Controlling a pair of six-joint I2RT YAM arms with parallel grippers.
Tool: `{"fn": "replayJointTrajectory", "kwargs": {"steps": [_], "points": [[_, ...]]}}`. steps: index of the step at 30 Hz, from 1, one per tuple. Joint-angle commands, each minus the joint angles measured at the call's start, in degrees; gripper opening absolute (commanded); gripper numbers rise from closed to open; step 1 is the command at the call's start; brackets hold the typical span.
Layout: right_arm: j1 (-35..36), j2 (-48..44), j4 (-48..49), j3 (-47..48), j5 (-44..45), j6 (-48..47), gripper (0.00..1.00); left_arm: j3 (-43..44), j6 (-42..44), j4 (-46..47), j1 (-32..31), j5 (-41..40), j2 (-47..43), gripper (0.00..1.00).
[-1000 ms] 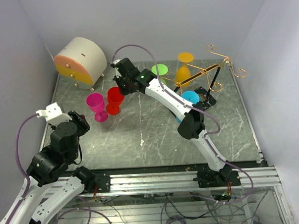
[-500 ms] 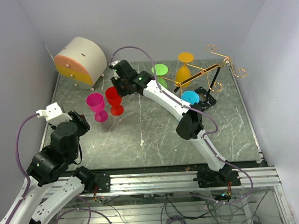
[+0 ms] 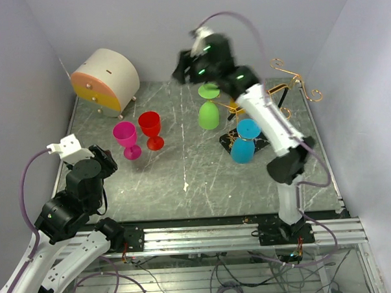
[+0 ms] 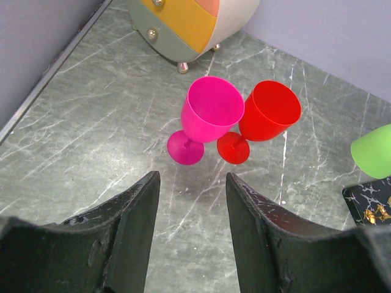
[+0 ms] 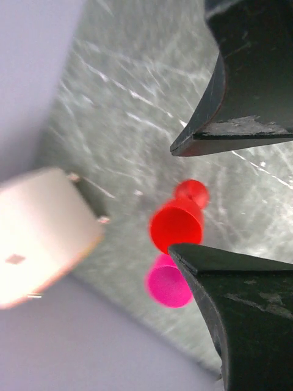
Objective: Take the wine glass off the wine glass rack
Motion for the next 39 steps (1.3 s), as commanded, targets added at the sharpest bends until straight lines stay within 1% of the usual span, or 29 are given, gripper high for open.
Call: {"fn": "replayJointTrajectory", "kwargs": {"steps": [1,4,7,8,11,12,14,17,21,29,39], "points": [[-16.31,-6.94,8.67,-4.26,-14.44,11.78,0.59,0.29,-0.26,0.77,0.32,-0.62,-0.58,0.58],[-24.88,-10.81,12.14,-10.07,-19.53,17.4,0.55,0.27,-0.32,0.49,0.35,-0.68,-0.84,0.58],[-32.24,-15.07,14.67,-16.44,-21.07,21.67,0.52,0.14,-0.29,0.5,0.35,-0.81,-1.22,0.58],[-35.12,-15.71,14.51,-17.65,-21.31,22.9,0.51,0.04,-0.23,0.6,0.35,-0.67,-1.32,0.58],[-39.95,-15.74,12.03,-18.96,-24.13,24.12,0.46,-0.07,-0.08,0.78,0.45,-0.43,-1.35,0.58],[-40.57,-15.83,11.5,-19.48,-25.4,24.19,0.43,-0.04,-0.02,0.8,0.45,-0.34,-1.27,0.57],[-40.64,-16.8,10.86,-21.1,-25.54,23.76,0.41,-0.02,0.1,1.01,0.45,-0.12,-1.01,0.58],[-40.71,-19.47,10.04,-25.4,-22.26,23.01,0.4,-0.02,0.17,1.18,0.45,0.13,-0.36,0.58],[-40.71,-22.14,10.06,-29.54,-20.46,22.23,0.39,0.04,0.14,1.35,0.45,0.35,0.24,0.57],[-40.71,-21.58,12.14,-34.0,-22.04,22.03,0.38,0.01,0.0,1.0,0.46,0.12,0.18,0.57],[-40.71,-19.79,15.48,-35.7,-25.08,21.81,0.36,-0.01,-0.02,0.76,0.47,-0.27,0.14,0.57]]}}
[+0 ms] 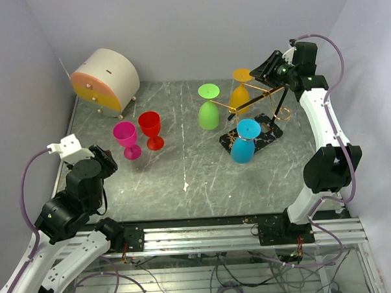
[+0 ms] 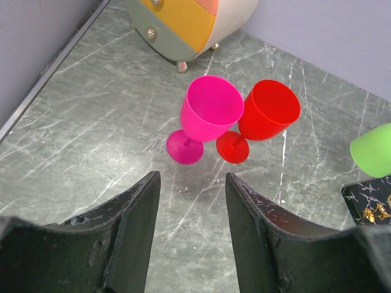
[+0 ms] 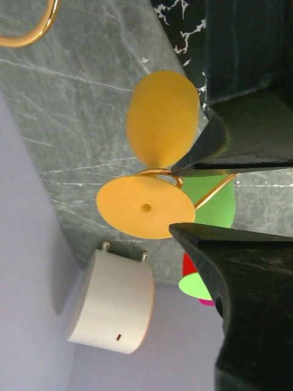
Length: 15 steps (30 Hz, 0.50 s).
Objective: Take the wine glass off the wine glass rack
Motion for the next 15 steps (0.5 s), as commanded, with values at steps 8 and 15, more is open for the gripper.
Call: {"fn": "replayJointTrajectory", "kwargs": {"steps": [8,15], "points": [[0.14,1.9,3.28,-0.17,-2.15,-0.31,0.35,0.15,-0.1,0.85,0.45,-0.76,0.53,0.57],[0.23,2.23,4.65,-1.15,-1.44,-0.31,0.34,0.11,-0.22,0.63,0.41,-1.02,0.25,0.58]]}}
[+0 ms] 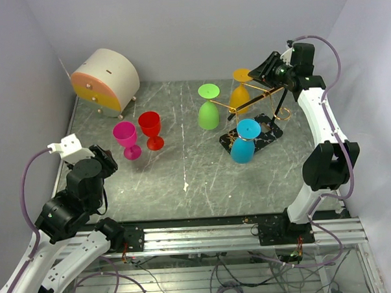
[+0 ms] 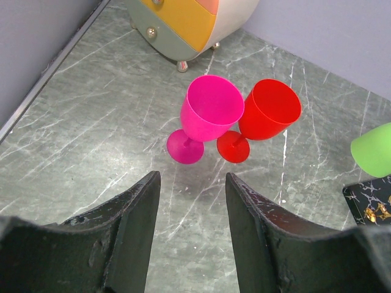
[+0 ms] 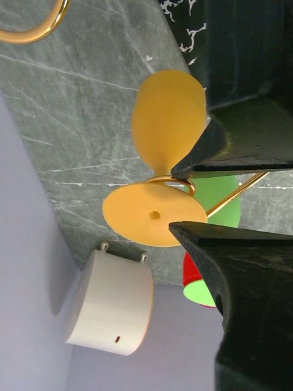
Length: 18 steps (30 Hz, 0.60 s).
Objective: Take the wine glass off the wine glass rack
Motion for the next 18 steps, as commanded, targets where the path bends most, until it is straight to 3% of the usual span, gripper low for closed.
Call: {"fn": "replayJointTrajectory", "kwargs": {"steps": [1,18], "points": [[0.25,0.55,2.95,-0.88,0.05,-0.29,0.34,0.02,-0.13,0.73,0.43,-1.0,-0.04,0.58],[2.38,1.97,6.56,0.28,-0.72,-1.06,0.33,0.1,-0.27,0.58,0.46,-1.02,0.2,0.58]]}}
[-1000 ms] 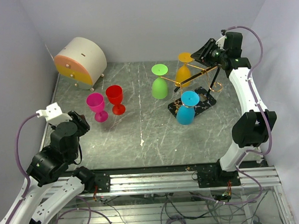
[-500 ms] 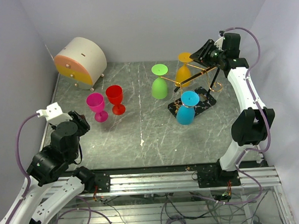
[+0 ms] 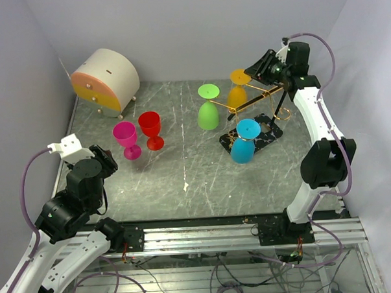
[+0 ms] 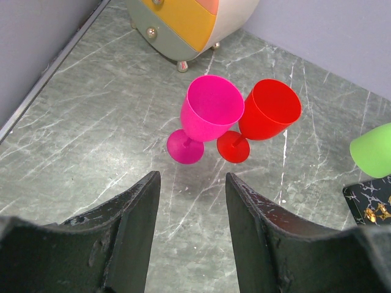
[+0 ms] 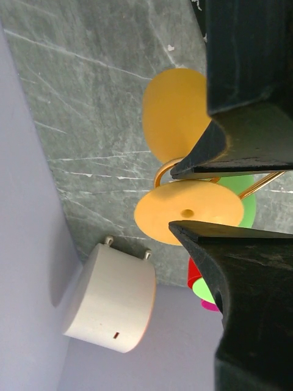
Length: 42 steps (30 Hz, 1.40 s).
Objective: Take the wine glass off the wine glass rack
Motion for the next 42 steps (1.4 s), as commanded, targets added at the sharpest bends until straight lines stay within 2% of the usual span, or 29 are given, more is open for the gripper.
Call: {"fn": "replayJointTrajectory", "kwargs": {"steps": [1,8,12,15,16,34,42], "points": [[1.18,0.22,1.78,0.18,-0.48,-0.41,0.33,0.16,-0.28,0.57,0.46,-1.09,0.17,0.58],[1.65,-0.02,2.21,0.14,-1.13,-0.19,0.3,0.19,-0.28,0.47,0.45,-1.07,0.29,0.57],[1.7,-0.32,2.25,-0.07,-0.8,-0.22,0.17,0.21,-0.29,0.43,0.44,-1.08,0.26,0.58],[1.67,-0.11,2.02,-0.23,-0.81,-0.14,0.02,0.16,-0.28,0.49,0.46,-1.11,0.29,0.58],[1.71,-0.25,2.13,-0.52,-0.66,0.0,0.0,0.17,-0.21,0.56,0.47,-0.99,0.26,0.58],[-0.69,-8.21,7.16,-8.55,0.53,4.03,0.0,0.06,-0.15,1.08,0.46,-0.76,0.99,0.58],[-3.94,-9.7,9.32,-11.27,4.97,4.7,0.0,-0.15,-0.01,1.76,0.51,-0.42,0.82,0.57]]}}
